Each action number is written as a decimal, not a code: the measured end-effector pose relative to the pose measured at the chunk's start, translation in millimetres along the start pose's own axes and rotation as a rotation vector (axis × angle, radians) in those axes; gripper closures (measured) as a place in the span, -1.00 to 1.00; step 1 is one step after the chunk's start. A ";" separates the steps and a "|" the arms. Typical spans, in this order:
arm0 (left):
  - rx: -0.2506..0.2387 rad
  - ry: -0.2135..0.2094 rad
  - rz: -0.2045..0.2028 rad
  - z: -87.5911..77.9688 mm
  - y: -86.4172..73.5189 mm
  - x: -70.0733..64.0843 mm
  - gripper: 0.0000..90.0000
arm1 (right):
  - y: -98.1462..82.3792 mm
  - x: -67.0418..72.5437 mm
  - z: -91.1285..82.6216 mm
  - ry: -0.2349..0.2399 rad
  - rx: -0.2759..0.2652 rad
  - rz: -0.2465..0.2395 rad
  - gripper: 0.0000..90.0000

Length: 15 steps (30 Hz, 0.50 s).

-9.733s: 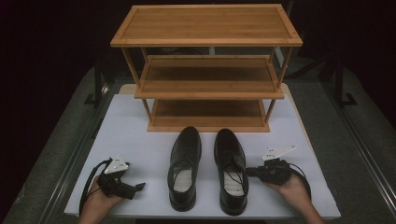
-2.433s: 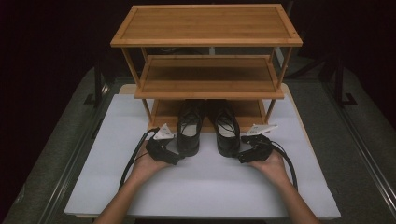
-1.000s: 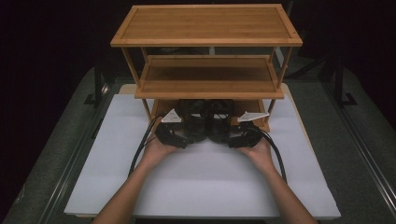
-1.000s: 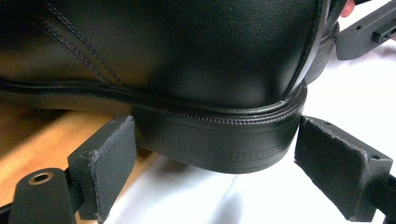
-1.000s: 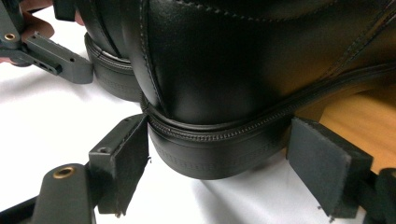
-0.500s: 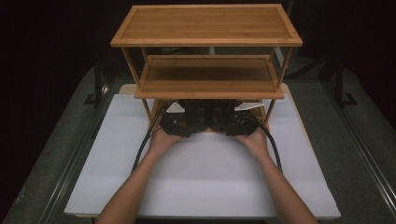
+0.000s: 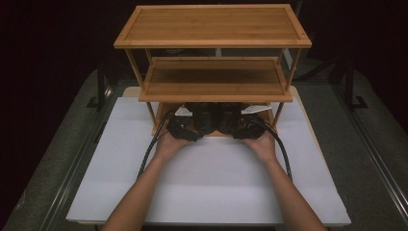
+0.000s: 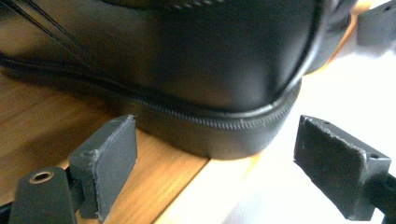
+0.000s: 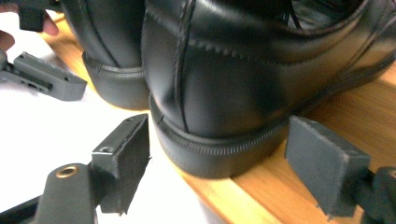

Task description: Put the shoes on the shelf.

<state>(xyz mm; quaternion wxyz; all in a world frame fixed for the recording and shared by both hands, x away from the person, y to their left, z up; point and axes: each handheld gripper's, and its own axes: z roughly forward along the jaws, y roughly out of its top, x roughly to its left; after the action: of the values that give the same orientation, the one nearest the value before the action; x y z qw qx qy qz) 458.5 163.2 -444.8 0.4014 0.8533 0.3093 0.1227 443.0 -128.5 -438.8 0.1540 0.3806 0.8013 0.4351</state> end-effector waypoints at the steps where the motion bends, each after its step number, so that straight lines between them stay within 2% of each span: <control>1: -0.012 -0.002 -0.010 -2.1 -0.9 -1.5 -0.71 | -1.5 2.1 -2.5 -0.003 0.014 0.022 -0.56; 4: -0.017 -0.003 0.006 -13.0 -3.5 -3.3 -0.71 | -6.9 3.3 -10.4 -0.002 0.012 0.022 -0.59; 6: -0.017 -0.006 0.001 -21.0 -6.1 -5.9 -0.71 | -11.4 3.5 -15.6 0.003 0.019 0.026 -0.64; 11: -0.021 0.003 0.018 -47.0 -15.6 -12.5 -0.71 | -26.1 4.6 -33.7 0.006 0.032 0.041 -0.71; 15: -0.040 0.016 0.010 -70.6 -29.7 -17.0 -0.71 | -40.9 6.4 -52.3 -0.019 0.026 0.040 -0.74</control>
<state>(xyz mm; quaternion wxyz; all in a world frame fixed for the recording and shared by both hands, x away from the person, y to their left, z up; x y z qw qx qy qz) 400.2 210.0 -421.1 0.4154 0.8457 0.3056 0.1375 389.0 -167.7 -441.6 0.1481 0.4027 0.7976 0.4239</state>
